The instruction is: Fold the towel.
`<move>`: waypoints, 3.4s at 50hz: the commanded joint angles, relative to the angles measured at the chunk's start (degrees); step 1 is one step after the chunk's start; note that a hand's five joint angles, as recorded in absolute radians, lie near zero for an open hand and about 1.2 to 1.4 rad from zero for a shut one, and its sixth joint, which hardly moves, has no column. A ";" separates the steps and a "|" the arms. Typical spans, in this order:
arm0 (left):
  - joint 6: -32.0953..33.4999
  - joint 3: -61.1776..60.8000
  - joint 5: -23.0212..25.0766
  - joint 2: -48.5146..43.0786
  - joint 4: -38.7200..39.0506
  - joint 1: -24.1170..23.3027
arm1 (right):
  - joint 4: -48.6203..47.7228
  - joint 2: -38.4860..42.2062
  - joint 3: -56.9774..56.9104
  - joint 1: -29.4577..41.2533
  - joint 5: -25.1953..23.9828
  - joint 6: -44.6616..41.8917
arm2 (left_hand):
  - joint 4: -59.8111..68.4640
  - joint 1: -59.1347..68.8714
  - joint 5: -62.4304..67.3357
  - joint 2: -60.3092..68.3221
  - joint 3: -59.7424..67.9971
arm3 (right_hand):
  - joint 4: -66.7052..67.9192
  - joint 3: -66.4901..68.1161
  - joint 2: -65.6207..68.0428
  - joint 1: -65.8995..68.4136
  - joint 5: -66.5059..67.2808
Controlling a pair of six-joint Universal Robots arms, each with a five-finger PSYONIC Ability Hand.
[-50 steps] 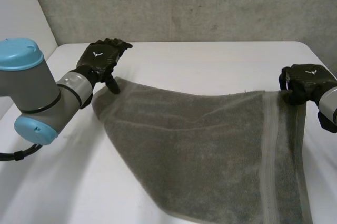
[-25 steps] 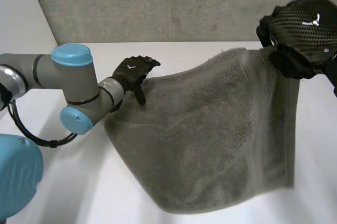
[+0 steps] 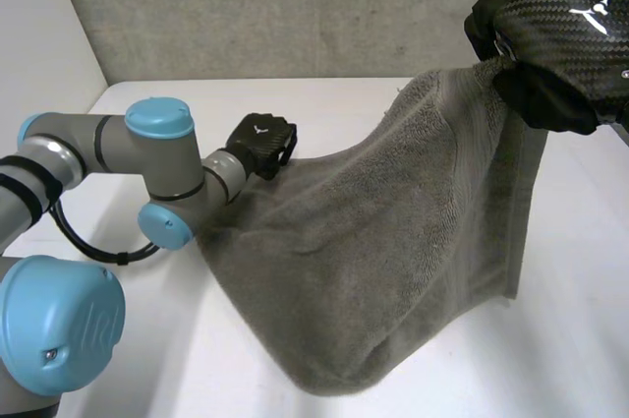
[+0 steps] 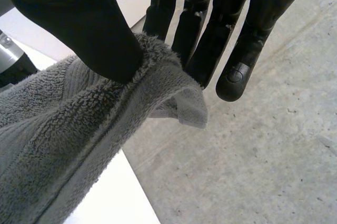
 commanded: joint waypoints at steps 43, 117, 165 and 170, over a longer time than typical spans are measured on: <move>-1.10 7.04 -17.39 11.33 11.07 1.40 | -20.06 17.48 -15.13 0.76 6.96 -0.66 | 18.53 17.51 17.61 18.50 18.46 | 11.62 12.08 12.63 25.00 14.05; -5.06 -38.51 -22.49 38.87 25.22 -0.26 | -38.60 33.30 -11.26 6.56 4.32 -6.19 | 18.53 17.51 17.61 18.50 18.46 | 11.62 12.08 12.63 25.00 14.05; 9.09 -50.20 -12.29 44.76 6.50 0.35 | -3.97 31.37 2.18 -5.04 7.30 13.49 | -35.28 -36.30 -36.20 -35.30 -35.35 | -46.52 -46.06 -45.51 -33.15 -44.09; 12.95 -41.35 -7.72 36.43 -2.53 6.05 | -3.88 31.63 3.06 -4.52 7.57 13.23 | -33.59 -34.61 -34.52 -33.62 -33.67 | -46.35 -45.90 -45.35 -32.98 -43.92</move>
